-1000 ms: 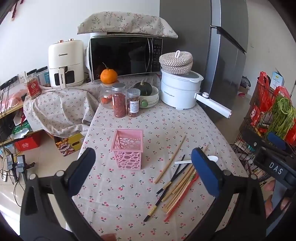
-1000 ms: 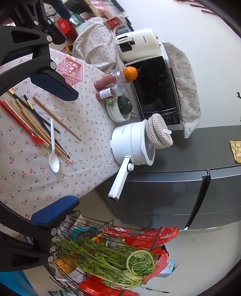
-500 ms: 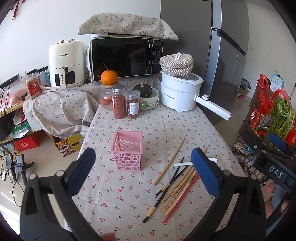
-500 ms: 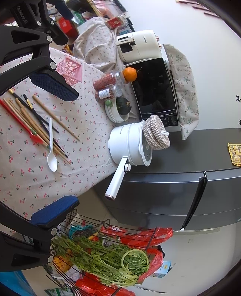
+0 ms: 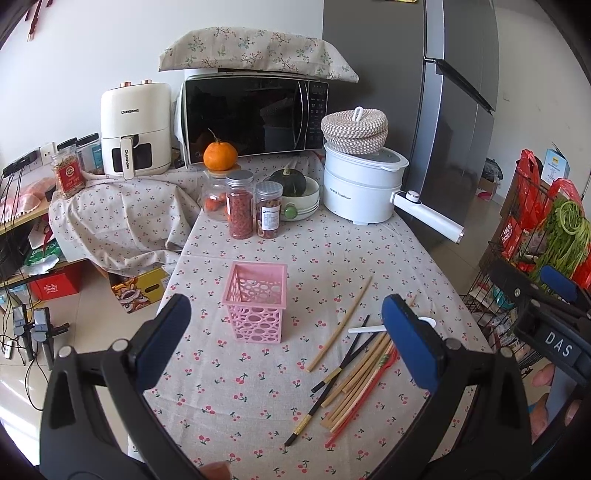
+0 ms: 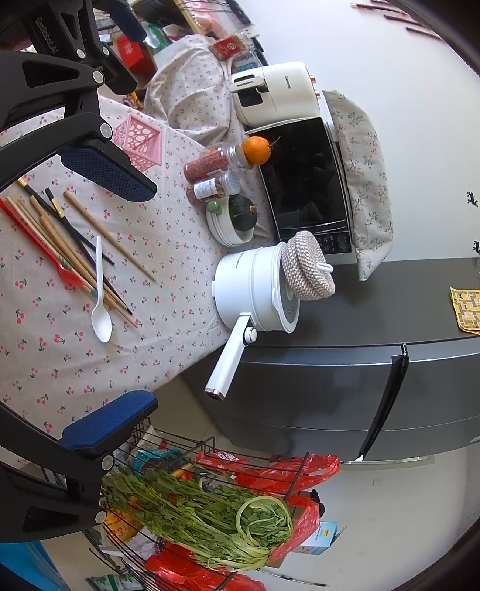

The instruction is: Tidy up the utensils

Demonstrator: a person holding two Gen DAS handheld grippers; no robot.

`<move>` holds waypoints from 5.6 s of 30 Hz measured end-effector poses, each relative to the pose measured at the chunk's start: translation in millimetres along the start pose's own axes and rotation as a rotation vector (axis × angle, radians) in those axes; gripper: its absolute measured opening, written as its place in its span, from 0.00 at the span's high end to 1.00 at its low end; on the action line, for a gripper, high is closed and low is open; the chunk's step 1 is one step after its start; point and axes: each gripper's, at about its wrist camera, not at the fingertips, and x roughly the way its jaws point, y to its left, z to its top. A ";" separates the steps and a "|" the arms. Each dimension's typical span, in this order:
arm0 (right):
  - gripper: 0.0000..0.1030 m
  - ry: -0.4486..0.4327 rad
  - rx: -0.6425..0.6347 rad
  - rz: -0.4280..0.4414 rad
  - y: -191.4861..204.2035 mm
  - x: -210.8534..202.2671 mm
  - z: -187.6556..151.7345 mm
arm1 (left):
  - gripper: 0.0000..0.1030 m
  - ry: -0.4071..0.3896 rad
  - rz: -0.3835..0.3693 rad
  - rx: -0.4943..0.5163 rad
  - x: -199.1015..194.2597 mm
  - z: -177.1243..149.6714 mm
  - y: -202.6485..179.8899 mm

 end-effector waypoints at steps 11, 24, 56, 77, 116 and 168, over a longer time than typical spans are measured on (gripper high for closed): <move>0.00 0.001 -0.006 -0.004 1.9 0.8 -0.6 | 0.00 0.001 -0.001 -0.008 -0.4 -1.9 1.7; 0.00 0.001 -0.005 -0.005 3.1 1.0 -0.4 | 0.00 0.002 0.000 -0.008 -0.3 -1.9 1.3; 0.00 0.011 -0.010 -0.002 3.5 4.1 -2.0 | 0.00 0.001 0.005 -0.005 0.1 -2.3 2.7; 0.00 0.026 -0.016 0.003 3.5 8.7 -2.4 | 0.00 -0.003 0.037 0.004 2.9 1.8 3.0; 0.30 0.718 0.365 0.178 -107.2 256.4 -31.5 | 0.73 0.740 -0.184 0.179 293.7 -7.4 -116.9; 0.95 0.180 0.164 0.372 -0.2 108.7 56.0 | 0.93 -0.096 -0.340 -0.035 24.3 64.9 45.8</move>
